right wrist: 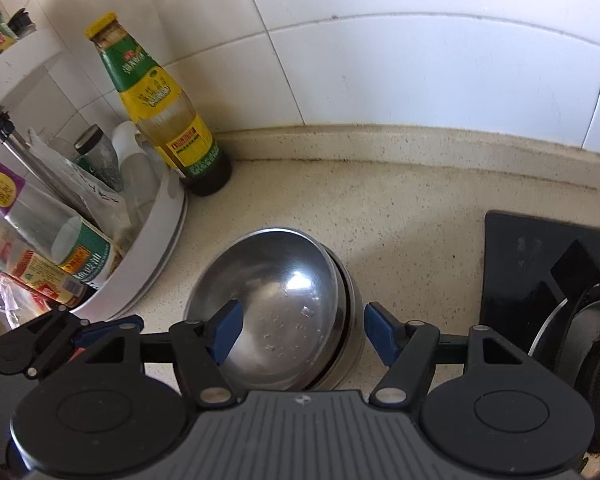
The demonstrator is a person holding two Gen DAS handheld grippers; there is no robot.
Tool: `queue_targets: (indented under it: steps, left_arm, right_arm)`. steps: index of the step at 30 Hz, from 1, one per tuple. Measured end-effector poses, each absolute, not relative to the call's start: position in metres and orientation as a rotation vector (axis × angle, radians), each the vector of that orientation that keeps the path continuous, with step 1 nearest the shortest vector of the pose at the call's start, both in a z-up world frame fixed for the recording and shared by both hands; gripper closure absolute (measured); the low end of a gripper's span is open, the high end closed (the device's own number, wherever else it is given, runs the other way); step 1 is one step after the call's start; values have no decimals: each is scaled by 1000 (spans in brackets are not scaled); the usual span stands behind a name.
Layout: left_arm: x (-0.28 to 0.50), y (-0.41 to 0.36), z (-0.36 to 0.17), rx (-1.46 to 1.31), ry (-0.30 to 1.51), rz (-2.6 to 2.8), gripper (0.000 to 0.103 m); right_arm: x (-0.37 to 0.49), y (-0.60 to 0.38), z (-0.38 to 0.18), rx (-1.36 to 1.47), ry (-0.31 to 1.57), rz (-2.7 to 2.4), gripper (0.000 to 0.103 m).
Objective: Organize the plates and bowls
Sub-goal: 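Grasp the rim of the nested steel bowl stack with the right gripper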
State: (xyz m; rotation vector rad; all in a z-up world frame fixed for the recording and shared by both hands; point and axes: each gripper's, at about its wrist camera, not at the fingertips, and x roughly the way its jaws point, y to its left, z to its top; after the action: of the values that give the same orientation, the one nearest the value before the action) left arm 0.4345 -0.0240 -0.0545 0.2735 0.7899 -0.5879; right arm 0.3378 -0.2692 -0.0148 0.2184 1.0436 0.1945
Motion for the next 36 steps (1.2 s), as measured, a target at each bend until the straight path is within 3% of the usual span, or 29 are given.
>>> queue_targets:
  steps: [7,19,25,36]
  left_arm:
    - [447,-29,-80,241,767,-695,15]
    - [476,-40,-117,264,812,-853,6]
    - [480,-55,-122,344,768,-858,0]
    - [486,-76,-126,364,736,-801,0]
  right_arm:
    - [348,-282,-30,294,1069,190,36]
    - [373,-290,-60,371,1146,238,36]
    - [384,-293,-72,379,1174,254,36]
    - [390,-293,-77,385,1149,296,35]
